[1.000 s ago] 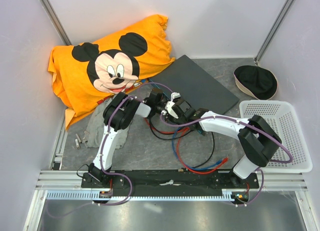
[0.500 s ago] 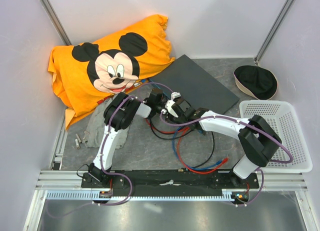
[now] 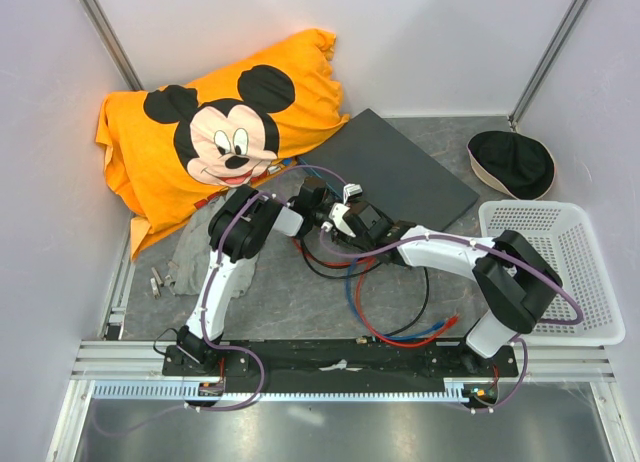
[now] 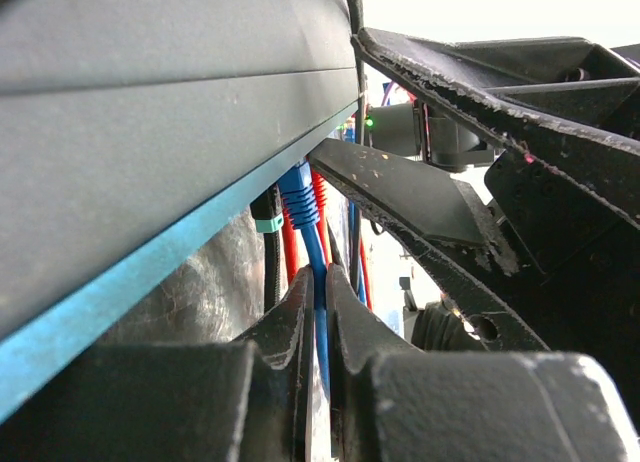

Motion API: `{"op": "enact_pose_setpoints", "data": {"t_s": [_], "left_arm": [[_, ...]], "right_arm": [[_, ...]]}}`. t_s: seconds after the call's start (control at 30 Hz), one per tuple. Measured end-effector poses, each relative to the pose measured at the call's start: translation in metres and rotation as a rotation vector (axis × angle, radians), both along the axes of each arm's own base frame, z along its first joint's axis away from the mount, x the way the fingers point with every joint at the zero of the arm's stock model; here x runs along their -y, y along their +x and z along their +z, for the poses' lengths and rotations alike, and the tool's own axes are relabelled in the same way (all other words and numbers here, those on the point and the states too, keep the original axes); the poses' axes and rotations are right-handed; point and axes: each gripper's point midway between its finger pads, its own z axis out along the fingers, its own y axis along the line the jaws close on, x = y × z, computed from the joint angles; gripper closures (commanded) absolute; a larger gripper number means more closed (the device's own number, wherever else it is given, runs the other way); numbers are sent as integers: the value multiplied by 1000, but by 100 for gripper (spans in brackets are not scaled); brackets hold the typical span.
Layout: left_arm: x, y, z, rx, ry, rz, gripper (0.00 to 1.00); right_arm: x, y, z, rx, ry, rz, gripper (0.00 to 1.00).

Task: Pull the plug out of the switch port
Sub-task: Pull the connector from the switch port.

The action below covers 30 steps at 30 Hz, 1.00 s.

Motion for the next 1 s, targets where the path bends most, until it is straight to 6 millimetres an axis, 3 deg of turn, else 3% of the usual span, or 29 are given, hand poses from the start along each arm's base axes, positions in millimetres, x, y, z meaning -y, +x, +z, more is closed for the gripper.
{"op": "enact_pose_setpoints", "data": {"t_s": [0.47, 1.0], "left_arm": [[3, 2, 0, 6, -13, 8, 94], [3, 2, -1, 15, -21, 5, 94]], "right_arm": [[1, 4, -2, 36, -28, 22, 53], [12, -10, -6, -56, -64, 8, 50]]}}
